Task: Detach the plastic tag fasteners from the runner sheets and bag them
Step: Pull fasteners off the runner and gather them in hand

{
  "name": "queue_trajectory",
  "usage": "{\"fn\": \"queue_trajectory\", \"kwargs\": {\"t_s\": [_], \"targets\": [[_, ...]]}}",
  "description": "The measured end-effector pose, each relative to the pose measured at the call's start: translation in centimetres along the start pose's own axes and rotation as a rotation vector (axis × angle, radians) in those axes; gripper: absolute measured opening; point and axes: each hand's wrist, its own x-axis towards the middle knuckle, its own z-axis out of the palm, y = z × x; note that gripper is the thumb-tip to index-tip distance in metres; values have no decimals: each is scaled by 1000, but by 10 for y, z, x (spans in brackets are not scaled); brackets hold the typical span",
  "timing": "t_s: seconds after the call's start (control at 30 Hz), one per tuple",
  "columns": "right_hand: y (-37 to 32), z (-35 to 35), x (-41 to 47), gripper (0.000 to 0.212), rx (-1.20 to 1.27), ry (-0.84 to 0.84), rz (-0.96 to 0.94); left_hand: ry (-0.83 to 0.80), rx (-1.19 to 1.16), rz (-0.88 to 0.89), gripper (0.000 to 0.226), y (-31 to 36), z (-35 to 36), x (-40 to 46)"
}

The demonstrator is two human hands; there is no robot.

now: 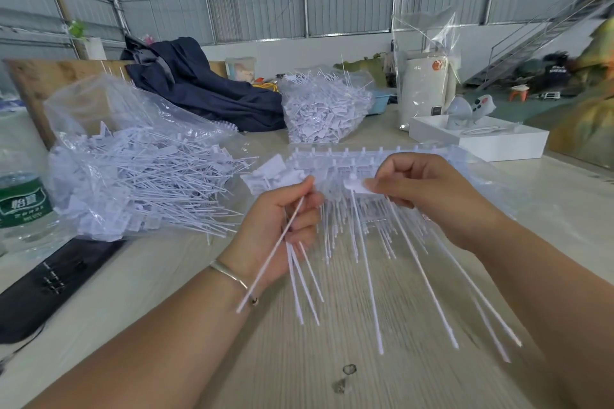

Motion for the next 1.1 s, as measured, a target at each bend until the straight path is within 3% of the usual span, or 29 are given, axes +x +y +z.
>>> {"fn": "queue_trajectory", "kwargs": {"t_s": [0.27,0.37,0.5,0.7,0.8,1.0,1.1], "targets": [[15,2,2,11,-388,-14,-16,146,229,60,45,-5,-7,6],[16,4,2,11,-483,-50,-72,192,377,28,32,-8,-8,5],[16,6,1,13,-584,-113,-124,204,486,8,31,-11,-6,2],[15,6,2,7,-585,-103,-166,152,552,-41,32,-15,0,1],[15,6,2,9,-558,-113,-171,136,616,-49,22,-16,-1,-1],[14,-6,5,24,-742,-43,-139,225,545,-47,11,-12,-4,2],[13,-11,6,28,-638,-38,-119,152,421,-80,18,-7,-4,1]]}}
